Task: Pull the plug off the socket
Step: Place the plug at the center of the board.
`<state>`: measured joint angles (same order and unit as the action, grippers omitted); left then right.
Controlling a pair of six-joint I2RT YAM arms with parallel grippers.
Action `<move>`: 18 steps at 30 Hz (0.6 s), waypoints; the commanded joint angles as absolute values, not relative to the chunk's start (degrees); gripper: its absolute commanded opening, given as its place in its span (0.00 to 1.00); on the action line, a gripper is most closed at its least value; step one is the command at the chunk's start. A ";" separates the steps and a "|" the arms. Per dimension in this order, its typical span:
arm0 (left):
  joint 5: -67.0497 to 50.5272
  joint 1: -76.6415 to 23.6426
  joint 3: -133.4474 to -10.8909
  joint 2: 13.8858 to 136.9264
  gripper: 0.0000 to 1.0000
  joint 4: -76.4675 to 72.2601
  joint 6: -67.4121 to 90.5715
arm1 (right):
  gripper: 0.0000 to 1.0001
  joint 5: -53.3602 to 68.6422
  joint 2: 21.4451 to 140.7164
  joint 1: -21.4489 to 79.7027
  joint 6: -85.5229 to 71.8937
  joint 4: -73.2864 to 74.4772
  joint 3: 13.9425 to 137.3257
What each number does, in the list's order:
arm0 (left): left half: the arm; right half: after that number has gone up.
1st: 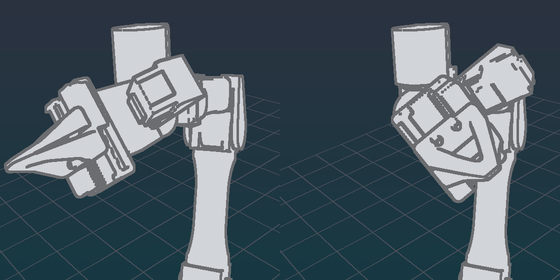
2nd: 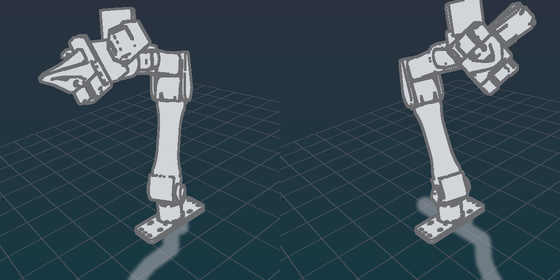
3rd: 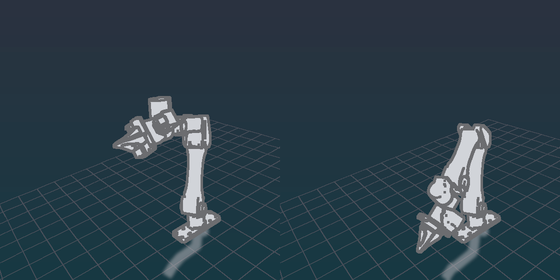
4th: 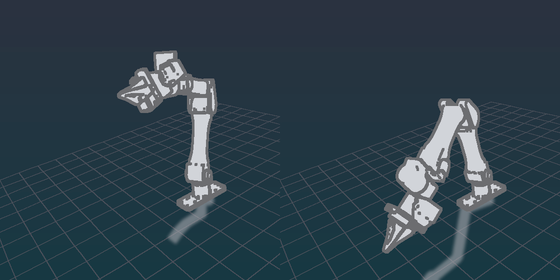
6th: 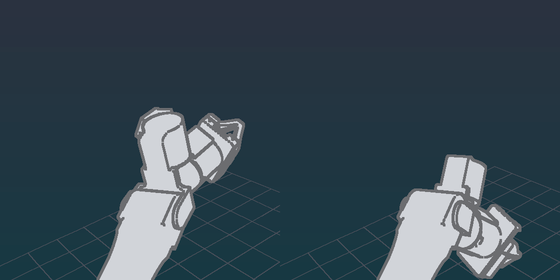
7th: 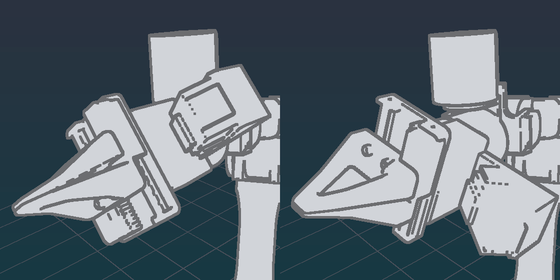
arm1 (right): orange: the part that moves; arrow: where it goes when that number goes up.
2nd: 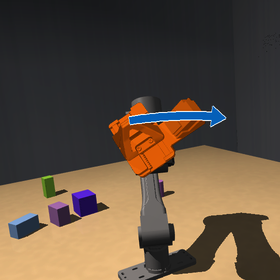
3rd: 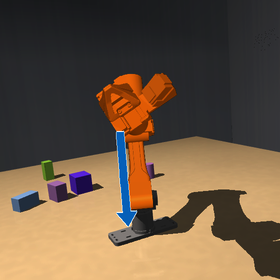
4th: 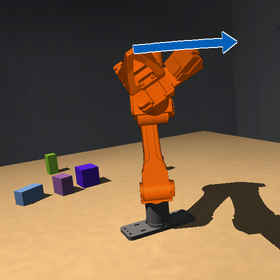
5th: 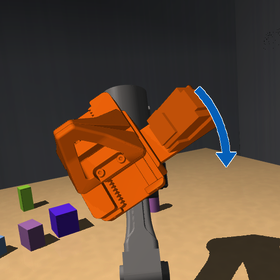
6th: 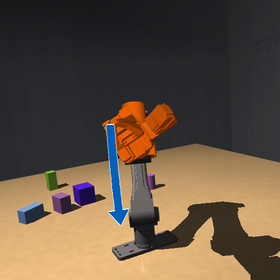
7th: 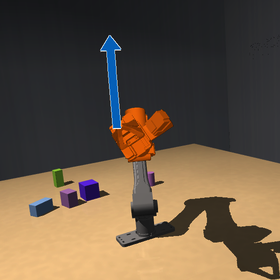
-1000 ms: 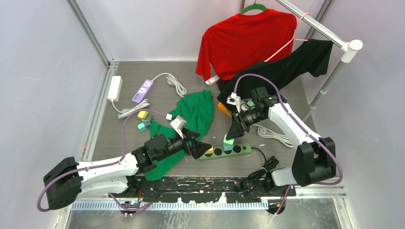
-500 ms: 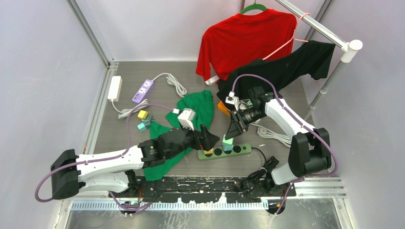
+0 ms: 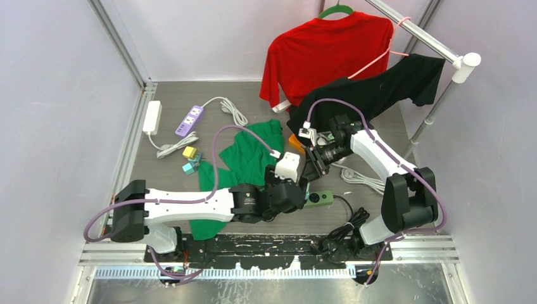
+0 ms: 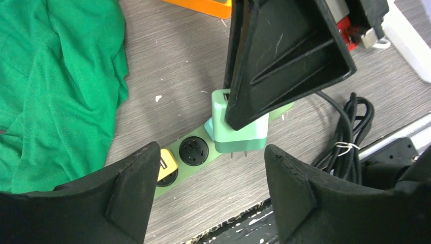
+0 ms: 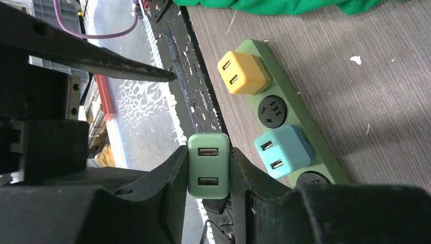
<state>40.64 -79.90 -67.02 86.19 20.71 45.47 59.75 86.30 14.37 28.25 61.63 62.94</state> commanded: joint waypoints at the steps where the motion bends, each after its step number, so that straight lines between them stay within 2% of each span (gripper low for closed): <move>1: 45.56 -80.42 -70.16 88.75 0.72 20.61 44.04 | 0.05 61.79 86.40 14.16 27.64 62.40 65.38; 12: 41.85 -78.72 -75.85 95.52 0.71 18.81 43.92 | 0.05 61.33 86.13 14.22 27.64 62.58 65.41; 14: 40.91 -78.31 -76.03 96.36 0.67 18.87 44.60 | 0.05 61.40 86.05 14.17 27.64 62.66 65.52; 18: 37.59 -76.61 -75.55 97.38 0.52 18.85 46.13 | 0.06 61.43 86.13 14.22 27.66 62.84 65.64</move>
<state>39.64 -78.17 -74.06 96.60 21.02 44.75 59.55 86.30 14.33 28.25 61.80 63.22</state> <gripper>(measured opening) 0.576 0.376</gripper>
